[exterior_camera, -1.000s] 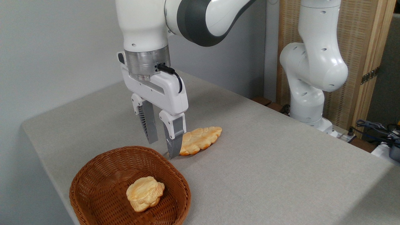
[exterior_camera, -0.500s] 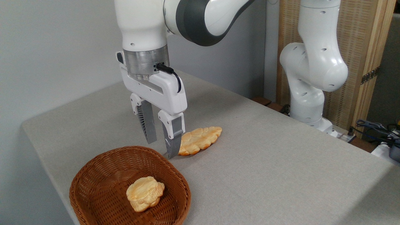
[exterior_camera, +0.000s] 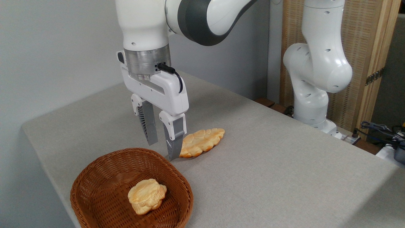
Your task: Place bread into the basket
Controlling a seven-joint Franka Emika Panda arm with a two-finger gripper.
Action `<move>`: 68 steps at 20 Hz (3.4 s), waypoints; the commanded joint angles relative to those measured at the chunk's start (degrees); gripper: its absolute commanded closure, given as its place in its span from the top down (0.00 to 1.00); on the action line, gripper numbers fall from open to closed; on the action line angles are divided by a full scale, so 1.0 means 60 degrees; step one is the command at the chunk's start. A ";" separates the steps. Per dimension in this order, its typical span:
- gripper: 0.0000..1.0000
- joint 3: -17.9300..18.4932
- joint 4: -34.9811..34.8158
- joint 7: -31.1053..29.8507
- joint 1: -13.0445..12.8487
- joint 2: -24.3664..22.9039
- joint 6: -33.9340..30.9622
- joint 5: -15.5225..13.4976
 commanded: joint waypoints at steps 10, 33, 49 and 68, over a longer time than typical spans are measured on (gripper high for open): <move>1.00 -0.0190 0.0169 -0.0022 -0.0051 0.0059 -0.0604 -0.0004; 1.00 -0.0514 -0.3757 0.0417 -0.1193 -0.1508 0.0185 0.0157; 0.33 -0.0514 -0.3742 0.0491 -0.1193 -0.1244 0.0214 0.0172; 0.33 -0.0572 -0.1928 0.0447 -0.1193 -0.1669 -0.0388 -0.0326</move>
